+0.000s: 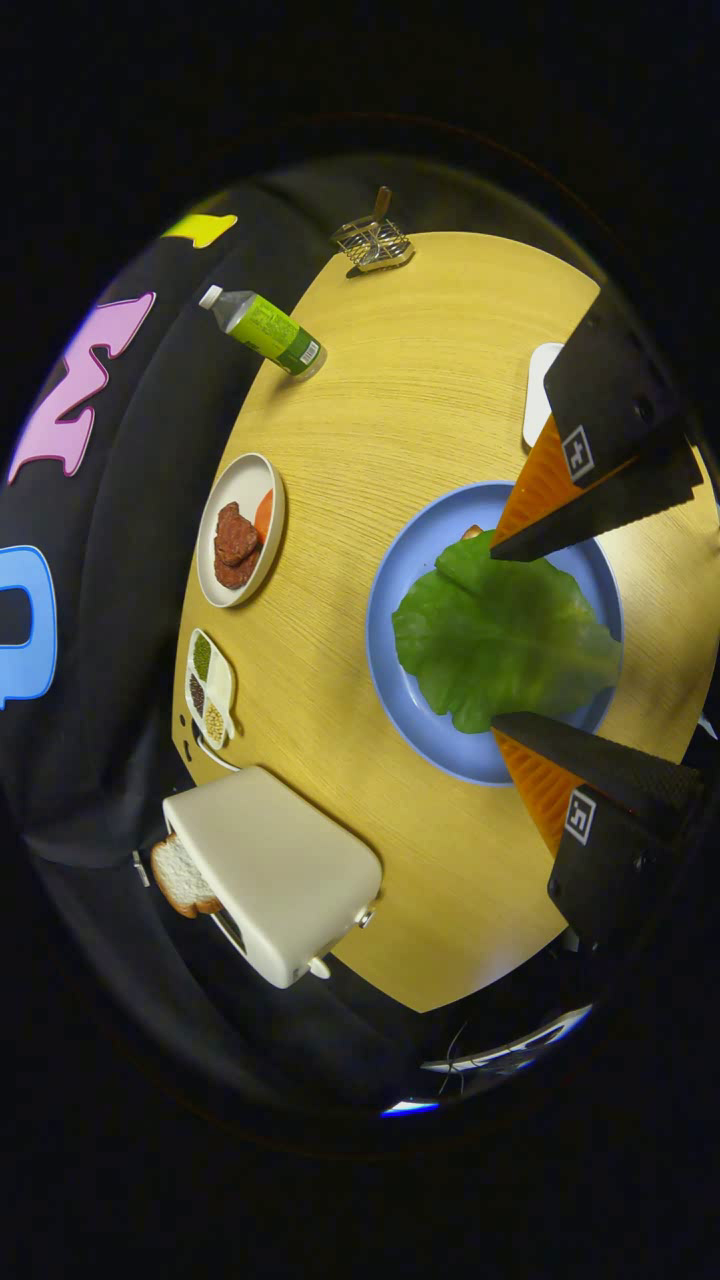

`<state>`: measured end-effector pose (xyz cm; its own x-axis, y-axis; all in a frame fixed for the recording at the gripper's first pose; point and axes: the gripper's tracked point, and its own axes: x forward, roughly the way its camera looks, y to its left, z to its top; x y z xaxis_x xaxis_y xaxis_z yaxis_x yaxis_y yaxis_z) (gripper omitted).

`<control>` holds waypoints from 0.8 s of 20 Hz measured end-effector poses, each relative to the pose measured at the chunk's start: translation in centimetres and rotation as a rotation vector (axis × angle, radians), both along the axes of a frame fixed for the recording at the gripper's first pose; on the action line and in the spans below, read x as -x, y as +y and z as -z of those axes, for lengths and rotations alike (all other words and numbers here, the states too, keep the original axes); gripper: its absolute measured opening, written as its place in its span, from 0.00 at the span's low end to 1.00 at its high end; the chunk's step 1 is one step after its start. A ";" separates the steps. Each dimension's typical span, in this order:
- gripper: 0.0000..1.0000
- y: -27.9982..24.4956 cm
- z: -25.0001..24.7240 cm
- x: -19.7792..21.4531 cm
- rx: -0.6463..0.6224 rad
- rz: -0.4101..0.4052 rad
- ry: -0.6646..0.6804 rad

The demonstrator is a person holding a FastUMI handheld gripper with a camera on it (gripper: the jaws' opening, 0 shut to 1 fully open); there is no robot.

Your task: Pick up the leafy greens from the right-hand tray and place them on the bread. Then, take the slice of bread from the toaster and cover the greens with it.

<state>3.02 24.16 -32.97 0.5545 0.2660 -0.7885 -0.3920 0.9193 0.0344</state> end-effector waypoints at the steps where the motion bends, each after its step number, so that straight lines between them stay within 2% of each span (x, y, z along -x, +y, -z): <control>1: 1.00 0.1 -0.8 -0.2 -0.017 0.011 -0.020; 5: 1.00 1.0 -5.8 -1.8 -0.098 0.053 -0.142; 9: 1.00 2.0 -11.4 -4.0 -0.135 0.060 -0.253; 12: 1.00 4.3 -15.6 -5.6 -0.172 0.049 -0.333; 16: 1.00 8.5 -18.2 -7.6 -0.179 0.001 -0.400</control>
<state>10.65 32.63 -14.80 0.8072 0.3787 -0.4528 -0.4064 0.9129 0.0388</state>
